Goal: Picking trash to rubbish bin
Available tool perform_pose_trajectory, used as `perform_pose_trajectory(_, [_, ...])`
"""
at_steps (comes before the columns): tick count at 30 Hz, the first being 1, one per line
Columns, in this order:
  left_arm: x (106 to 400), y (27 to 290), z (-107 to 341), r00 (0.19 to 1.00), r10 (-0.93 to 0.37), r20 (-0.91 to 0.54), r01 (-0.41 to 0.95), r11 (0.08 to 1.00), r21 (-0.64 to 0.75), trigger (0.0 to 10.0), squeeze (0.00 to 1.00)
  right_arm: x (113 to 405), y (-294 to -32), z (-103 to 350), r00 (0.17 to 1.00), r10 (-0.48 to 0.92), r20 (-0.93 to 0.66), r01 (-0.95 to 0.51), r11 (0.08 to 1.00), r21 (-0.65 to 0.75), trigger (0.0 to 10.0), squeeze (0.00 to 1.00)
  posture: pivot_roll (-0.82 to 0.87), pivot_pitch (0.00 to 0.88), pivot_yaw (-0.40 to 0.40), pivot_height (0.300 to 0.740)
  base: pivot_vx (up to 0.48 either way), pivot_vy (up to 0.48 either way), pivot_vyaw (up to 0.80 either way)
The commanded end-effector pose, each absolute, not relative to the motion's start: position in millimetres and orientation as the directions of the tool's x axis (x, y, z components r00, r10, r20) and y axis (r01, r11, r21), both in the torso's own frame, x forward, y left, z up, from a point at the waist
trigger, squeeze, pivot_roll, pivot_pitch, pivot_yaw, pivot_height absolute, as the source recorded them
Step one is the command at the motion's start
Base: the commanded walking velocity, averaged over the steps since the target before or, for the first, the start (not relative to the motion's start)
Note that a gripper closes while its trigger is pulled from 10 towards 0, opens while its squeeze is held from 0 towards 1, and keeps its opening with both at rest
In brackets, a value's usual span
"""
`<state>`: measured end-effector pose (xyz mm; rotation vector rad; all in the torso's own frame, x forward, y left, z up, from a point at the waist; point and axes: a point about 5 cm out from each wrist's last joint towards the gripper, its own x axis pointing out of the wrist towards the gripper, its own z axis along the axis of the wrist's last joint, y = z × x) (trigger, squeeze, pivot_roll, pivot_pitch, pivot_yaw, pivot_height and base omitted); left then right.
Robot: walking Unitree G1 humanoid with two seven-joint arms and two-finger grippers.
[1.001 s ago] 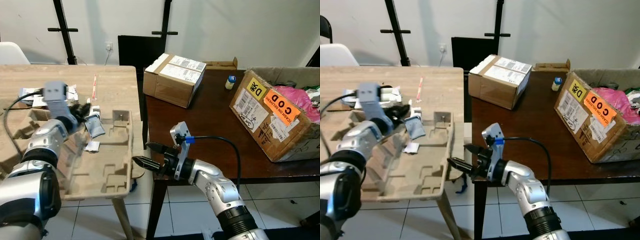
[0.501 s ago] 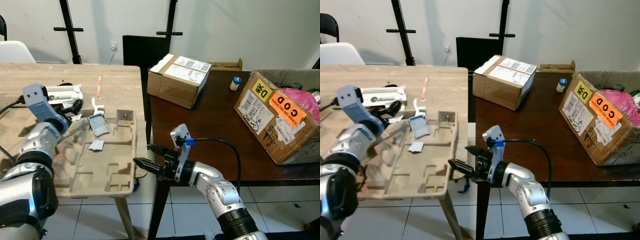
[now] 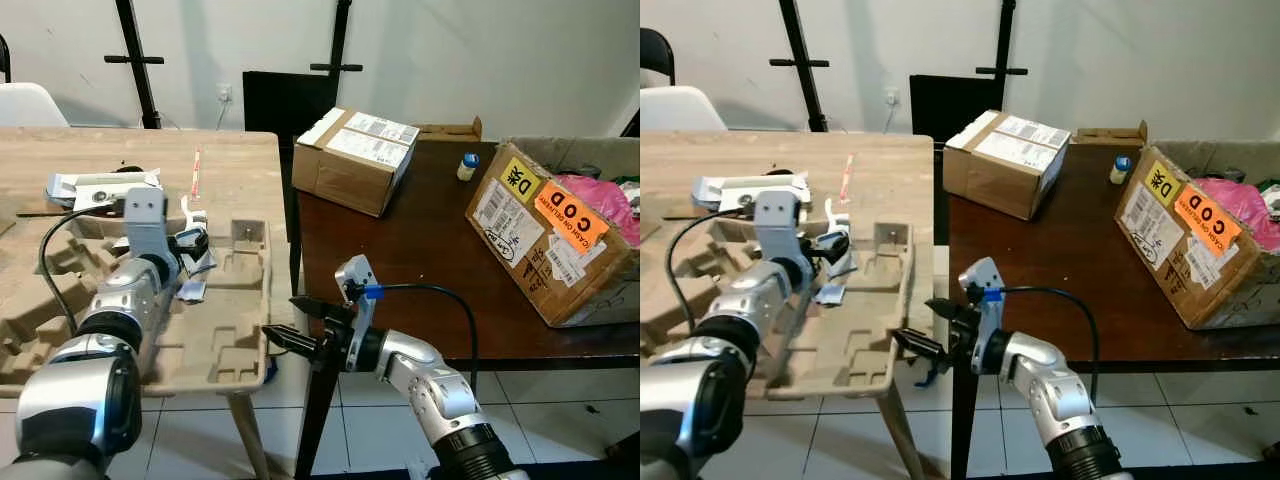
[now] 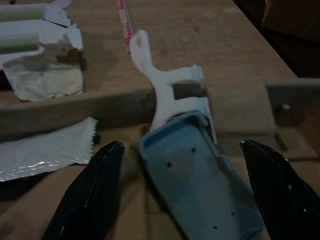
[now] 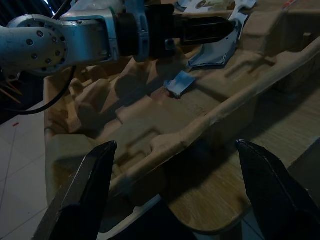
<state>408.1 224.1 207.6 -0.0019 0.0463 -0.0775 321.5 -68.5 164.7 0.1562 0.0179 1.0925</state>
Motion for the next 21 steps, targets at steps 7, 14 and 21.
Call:
perform_pose_trajectory(7, [406.8, 210.4, 186.6, 0.992, -0.059, -0.113, 0.062, 0.998, 0.028, 10.0, 0.0, 318.1, -71.7, 161.3, 0.479, 0.877, 0.048, -0.873, 0.47, 0.128, 10.0, 0.0, -0.01, 0.169, -0.02, 0.74, 0.0, 0.0, 0.0])
perform_pose_trajectory(14, [401.3, 218.9, 167.4, 0.971, 0.037, -0.238, -0.008, 0.993, 0.121, 10.0, 0.0, 317.9, -74.6, 160.6, 0.485, 0.874, 0.043, -0.87, 0.477, 0.127, 10.0, 0.0, -0.01, 0.173, -0.021, 0.74, 0.0, 0.0, 0.0])
perform_pose_trajectory(21, [398.8, 223.6, 161.6, 0.957, 0.065, -0.283, -0.024, 0.989, 0.146, 10.0, 0.0, 321.1, -76.2, 161.2, 0.498, 0.866, 0.036, -0.863, 0.491, 0.123, 10.0, 0.0, 0.0, 0.175, -0.026, 0.74, 0.0, 0.0, 0.0])
